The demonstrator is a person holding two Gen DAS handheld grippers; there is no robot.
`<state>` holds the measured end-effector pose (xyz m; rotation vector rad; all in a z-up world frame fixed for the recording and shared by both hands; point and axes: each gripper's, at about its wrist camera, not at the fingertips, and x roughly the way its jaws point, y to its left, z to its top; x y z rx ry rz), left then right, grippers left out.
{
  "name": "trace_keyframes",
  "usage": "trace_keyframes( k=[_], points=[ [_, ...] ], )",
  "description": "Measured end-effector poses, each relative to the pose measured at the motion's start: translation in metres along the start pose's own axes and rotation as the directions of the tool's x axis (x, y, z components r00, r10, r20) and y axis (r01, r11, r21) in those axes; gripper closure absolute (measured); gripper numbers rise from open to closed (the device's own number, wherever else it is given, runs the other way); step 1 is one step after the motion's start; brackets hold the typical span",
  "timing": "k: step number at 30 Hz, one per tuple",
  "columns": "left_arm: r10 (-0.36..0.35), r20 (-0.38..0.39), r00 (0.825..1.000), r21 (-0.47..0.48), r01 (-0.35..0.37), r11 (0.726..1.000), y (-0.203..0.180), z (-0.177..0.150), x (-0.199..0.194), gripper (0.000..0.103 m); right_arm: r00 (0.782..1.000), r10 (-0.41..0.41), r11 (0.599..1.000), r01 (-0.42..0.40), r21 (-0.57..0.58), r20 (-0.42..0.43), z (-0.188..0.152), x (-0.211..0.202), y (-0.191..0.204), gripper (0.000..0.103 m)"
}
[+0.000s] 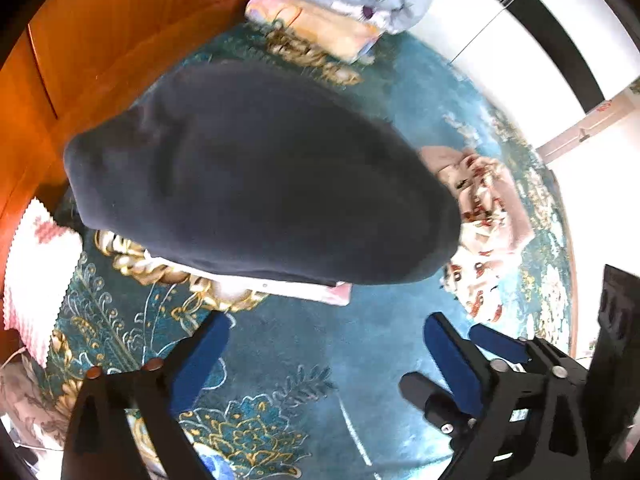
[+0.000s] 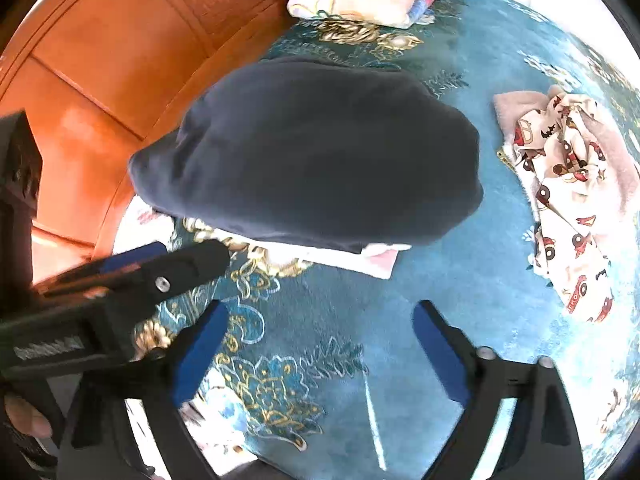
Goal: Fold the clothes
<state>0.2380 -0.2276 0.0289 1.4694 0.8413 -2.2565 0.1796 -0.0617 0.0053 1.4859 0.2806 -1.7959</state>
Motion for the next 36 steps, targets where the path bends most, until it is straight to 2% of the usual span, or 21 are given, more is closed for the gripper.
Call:
trace_keyframes(
  k=[11,14,28,32,36],
  points=[
    [0.083,0.050,0.995,0.029,-0.084,0.996,-0.012,-0.004,-0.021,0.000,0.996,-0.044,0.998,0.046,-0.030,0.083,-0.001,-0.019,-0.009,0.006],
    [0.101,0.050,0.994,0.026,-0.102,0.994,-0.011,-0.004,-0.023,0.000,0.994,-0.050,0.998,0.053,-0.020,0.097,0.001,-0.021,-0.013,0.000],
    [0.174,0.037,0.984,-0.010,-0.173,0.985,-0.005,-0.009,-0.024,0.000,0.992,-0.064,0.997,0.069,-0.046,0.106,0.000,-0.024,-0.008,0.000],
    [0.224,0.061,0.973,-0.002,-0.224,0.975,-0.004,-0.012,-0.025,0.000,0.992,-0.072,0.995,0.078,-0.054,0.107,-0.002,-0.026,-0.005,0.000],
    [0.311,0.100,0.945,0.032,-0.315,0.949,-0.007,-0.018,-0.026,0.000,0.991,-0.078,0.994,0.085,-0.065,0.106,-0.004,-0.027,-0.002,0.000]
  ],
)
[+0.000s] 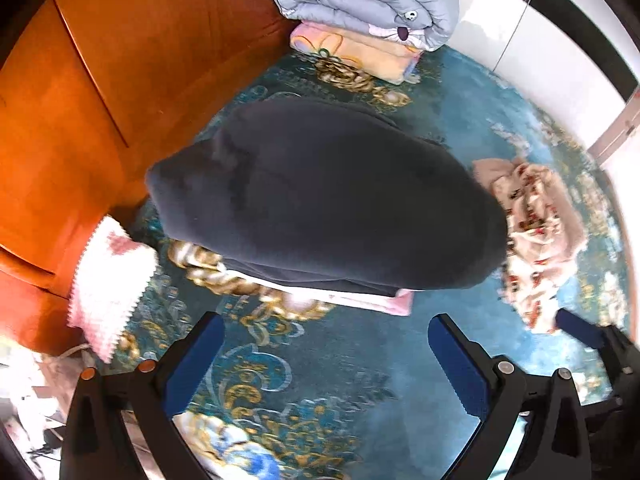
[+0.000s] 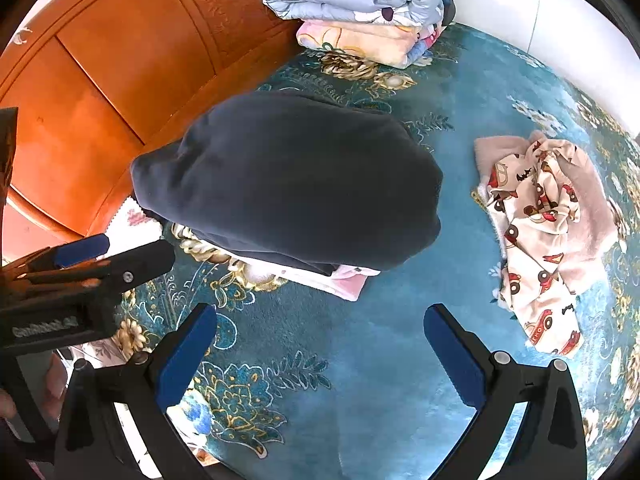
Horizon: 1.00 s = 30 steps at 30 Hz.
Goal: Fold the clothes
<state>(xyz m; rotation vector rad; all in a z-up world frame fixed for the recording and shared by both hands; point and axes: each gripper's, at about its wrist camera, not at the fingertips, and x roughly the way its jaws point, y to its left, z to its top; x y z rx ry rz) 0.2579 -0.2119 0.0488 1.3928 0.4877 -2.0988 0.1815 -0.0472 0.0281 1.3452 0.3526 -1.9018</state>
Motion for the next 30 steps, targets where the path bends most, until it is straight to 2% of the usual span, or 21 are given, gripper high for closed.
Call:
trace_keyframes(
  k=[8,16,20,24,28,30],
  points=[
    [0.045,0.022,0.999,0.030,-0.045,0.999,0.001,-0.009,-0.001,0.000,1.000,-0.015,1.000,0.015,-0.016,-0.006,-0.003,-0.002,0.004,0.000],
    [0.058,-0.025,0.998,0.028,-0.058,0.998,0.000,-0.025,0.009,0.000,1.000,-0.029,0.999,0.029,-0.015,0.001,-0.007,-0.003,0.003,0.000],
    [0.066,-0.020,0.998,0.039,-0.065,0.997,-0.005,-0.035,0.013,0.000,0.999,-0.035,0.999,0.035,-0.011,-0.006,-0.013,0.002,0.001,0.000],
    [0.060,0.021,0.998,0.016,-0.061,0.998,-0.007,-0.038,0.016,0.000,0.999,-0.031,0.999,0.032,-0.029,0.036,-0.017,0.003,-0.001,0.000],
    [0.064,-0.011,0.998,-0.023,-0.064,0.998,-0.008,-0.042,0.027,0.000,0.996,-0.025,0.998,0.029,-0.056,0.085,-0.023,0.006,-0.002,0.000],
    [0.066,-0.027,0.997,-0.025,-0.067,0.997,-0.010,-0.045,0.031,0.000,0.997,-0.013,0.999,0.017,-0.051,0.079,-0.026,0.010,-0.006,0.000]
  ],
)
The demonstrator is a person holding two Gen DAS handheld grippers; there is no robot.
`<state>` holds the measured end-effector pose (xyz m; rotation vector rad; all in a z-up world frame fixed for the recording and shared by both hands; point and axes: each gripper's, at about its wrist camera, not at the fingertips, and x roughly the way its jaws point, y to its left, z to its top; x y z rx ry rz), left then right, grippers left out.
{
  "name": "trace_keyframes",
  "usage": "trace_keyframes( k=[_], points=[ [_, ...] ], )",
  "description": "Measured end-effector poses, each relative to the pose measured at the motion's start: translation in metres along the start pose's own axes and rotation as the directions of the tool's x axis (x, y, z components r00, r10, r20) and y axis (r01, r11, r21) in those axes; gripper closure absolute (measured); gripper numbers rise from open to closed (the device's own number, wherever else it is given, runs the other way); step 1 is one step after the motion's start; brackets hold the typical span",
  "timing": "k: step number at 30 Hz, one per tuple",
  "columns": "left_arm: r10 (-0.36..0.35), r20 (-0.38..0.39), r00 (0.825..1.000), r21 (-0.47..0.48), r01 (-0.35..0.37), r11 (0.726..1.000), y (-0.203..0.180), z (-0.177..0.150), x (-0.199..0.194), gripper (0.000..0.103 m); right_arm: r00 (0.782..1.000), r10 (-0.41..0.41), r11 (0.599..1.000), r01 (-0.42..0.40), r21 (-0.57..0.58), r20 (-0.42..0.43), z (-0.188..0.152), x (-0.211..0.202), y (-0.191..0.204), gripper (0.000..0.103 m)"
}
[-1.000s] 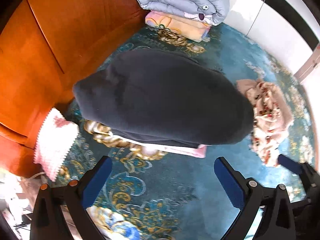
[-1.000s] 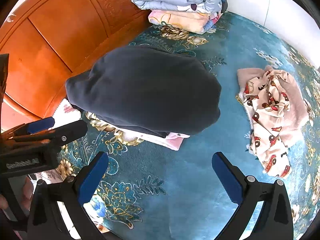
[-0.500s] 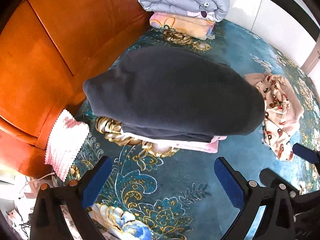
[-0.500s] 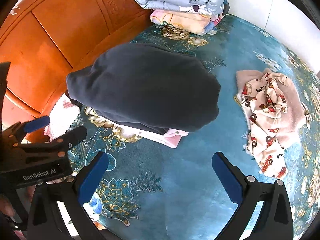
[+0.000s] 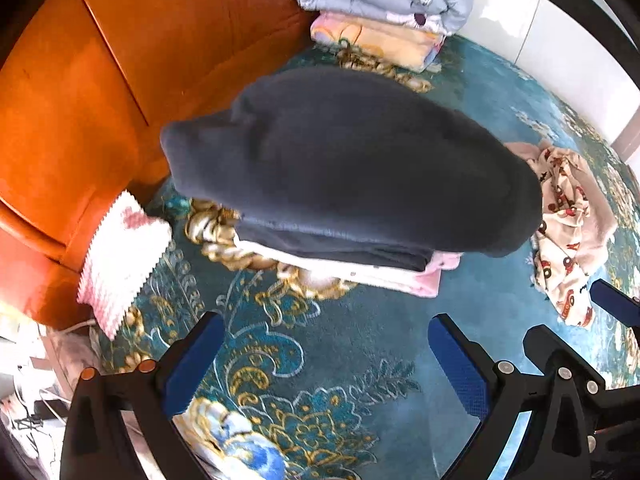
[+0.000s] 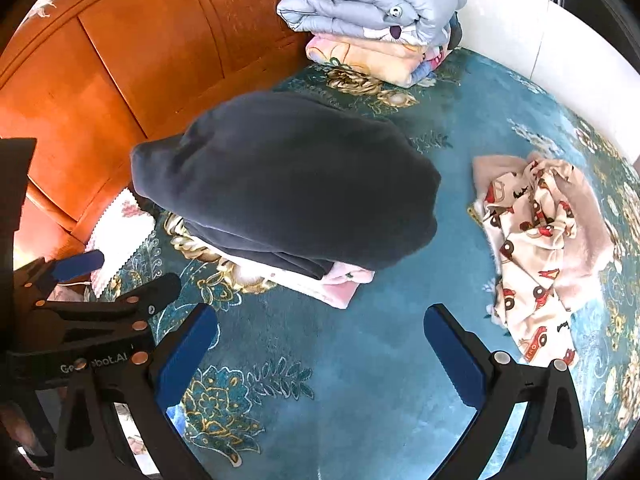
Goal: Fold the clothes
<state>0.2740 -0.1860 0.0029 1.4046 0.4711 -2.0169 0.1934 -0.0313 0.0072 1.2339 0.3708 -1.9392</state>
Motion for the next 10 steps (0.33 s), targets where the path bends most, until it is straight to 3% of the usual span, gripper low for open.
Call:
trace_keyframes(
  k=[10],
  points=[
    [0.052,-0.047,0.998,0.110,-0.047,0.993,-0.028,-0.004,0.011,0.000,0.999,0.040,0.999,-0.040,0.018,-0.013,-0.016,0.009,-0.019,0.000]
  ],
)
